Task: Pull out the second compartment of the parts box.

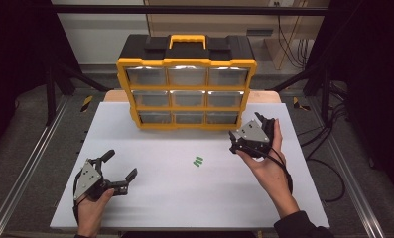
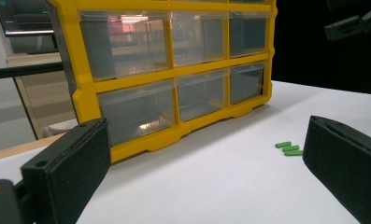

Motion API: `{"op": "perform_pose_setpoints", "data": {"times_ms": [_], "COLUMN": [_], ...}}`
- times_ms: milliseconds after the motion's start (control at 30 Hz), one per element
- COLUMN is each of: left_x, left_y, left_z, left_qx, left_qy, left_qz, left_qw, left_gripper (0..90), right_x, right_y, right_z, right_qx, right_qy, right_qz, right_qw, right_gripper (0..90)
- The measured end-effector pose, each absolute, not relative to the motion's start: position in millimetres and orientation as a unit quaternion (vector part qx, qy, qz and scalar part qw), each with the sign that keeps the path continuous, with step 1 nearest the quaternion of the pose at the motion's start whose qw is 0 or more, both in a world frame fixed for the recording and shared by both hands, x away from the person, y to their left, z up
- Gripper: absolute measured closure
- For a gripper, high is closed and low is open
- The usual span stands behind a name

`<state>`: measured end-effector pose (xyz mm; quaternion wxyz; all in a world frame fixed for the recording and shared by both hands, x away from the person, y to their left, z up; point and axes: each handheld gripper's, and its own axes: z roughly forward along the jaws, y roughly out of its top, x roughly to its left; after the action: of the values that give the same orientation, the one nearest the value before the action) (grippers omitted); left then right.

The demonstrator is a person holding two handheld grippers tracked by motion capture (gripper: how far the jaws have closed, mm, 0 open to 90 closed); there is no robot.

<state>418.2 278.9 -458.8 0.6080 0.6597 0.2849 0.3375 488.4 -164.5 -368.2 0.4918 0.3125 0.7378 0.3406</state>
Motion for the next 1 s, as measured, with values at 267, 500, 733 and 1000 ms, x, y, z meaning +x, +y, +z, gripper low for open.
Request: {"op": "perform_pose_setpoints", "data": {"times_ms": [267,500,733,1000], "left_x": [420,421,421,421], "left_y": [280,281,283,284], "left_z": [-460,-460,-460,-460], "left_qx": [0.658,0.651,0.65,0.648], "left_qy": [0.292,0.297,0.301,0.303], "left_qz": [0.334,0.329,0.329,0.329], "left_qw": [0.609,0.616,0.615,0.616], "left_gripper": [0.7,0.7,0.5,0.5], "right_x": [498,501,504,507], "right_y": [-160,-156,-146,-130], "right_z": [-354,-346,-338,-330], "right_qx": [0.298,0.286,0.272,0.255], "right_qy": [0.739,0.742,0.745,0.748], "right_qz": [0.323,0.316,0.309,0.298], "right_qw": [0.511,0.518,0.526,0.535], "right_gripper": [5.7,5.5,5.1,6.1]}}
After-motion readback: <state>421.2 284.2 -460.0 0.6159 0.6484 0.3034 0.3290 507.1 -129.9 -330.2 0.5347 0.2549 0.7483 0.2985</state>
